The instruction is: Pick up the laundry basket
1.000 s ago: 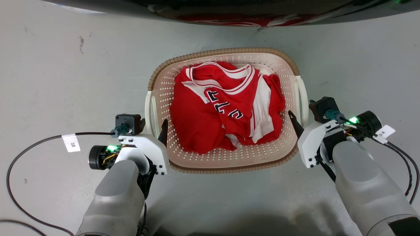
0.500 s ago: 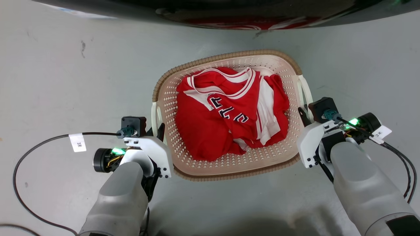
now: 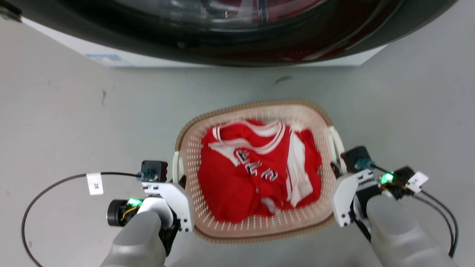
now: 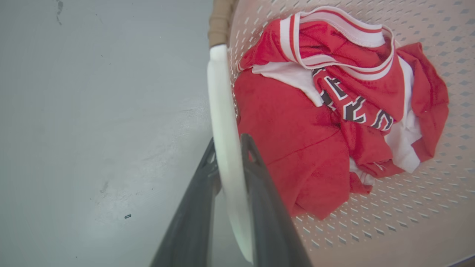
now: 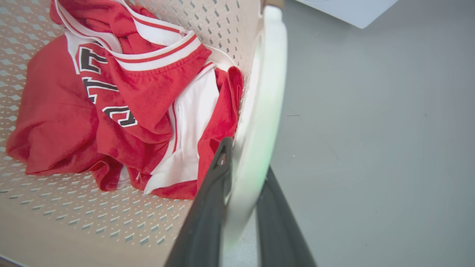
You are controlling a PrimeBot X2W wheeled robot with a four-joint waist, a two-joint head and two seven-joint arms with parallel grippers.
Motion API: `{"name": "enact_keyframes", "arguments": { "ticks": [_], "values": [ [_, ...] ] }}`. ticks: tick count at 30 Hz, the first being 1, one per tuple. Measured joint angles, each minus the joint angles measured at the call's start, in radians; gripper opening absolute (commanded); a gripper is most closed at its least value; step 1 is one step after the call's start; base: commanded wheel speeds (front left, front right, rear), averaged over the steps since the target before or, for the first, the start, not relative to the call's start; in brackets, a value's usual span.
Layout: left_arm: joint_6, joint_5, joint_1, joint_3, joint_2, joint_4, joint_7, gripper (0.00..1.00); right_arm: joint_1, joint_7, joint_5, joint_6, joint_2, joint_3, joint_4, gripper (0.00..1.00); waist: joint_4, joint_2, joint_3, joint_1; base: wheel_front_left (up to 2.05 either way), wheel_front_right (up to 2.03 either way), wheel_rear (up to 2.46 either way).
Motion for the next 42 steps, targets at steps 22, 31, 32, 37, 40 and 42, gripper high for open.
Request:
{"name": "enact_keyframes", "arguments": {
  "ticks": [22,31,32,37,40,42],
  "values": [
    [0.0,-0.193,0.123,-0.185,0.067,-0.056,0.182,0.0,0.139,0.202,0.372,-0.001,0.0,0.316,-0.03,0.0,-0.065,0.0001,-0.35,-0.0001,0.0,0.0,0.0],
    [0.0,-0.284,0.158,-0.272,0.102,-0.087,0.251,0.0,0.181,0.279,0.479,-0.001,0.001,0.405,-0.024,0.0,-0.078,0.0001,-0.486,-0.0001,0.0,0.0,0.0],
    [0.0,-0.291,0.16,-0.28,0.104,-0.088,0.255,0.0,0.186,0.284,0.487,-0.001,0.001,0.411,-0.024,0.0,-0.079,0.0001,-0.497,-0.0001,0.0,0.0,0.0],
    [0.0,-0.327,0.172,-0.311,0.11,-0.089,0.277,0.0,0.208,0.307,0.526,-0.001,0.001,0.446,-0.021,0.0,-0.085,0.0001,-0.549,-0.0002,0.0,0.0,0.0],
    [0.0,-0.346,0.181,-0.327,0.113,-0.089,0.291,0.0,0.216,0.321,0.548,-0.001,0.0,0.465,-0.021,0.0,-0.089,0.0001,-0.578,-0.0001,0.0,0.0,0.0],
    [0.0,-0.359,0.181,-0.338,0.116,-0.092,0.3,0.0,0.217,0.328,0.564,-0.001,-0.001,0.476,-0.022,0.0,-0.091,0.0001,-0.591,-0.0001,0.0,0.0,0.0]
  ]
}}
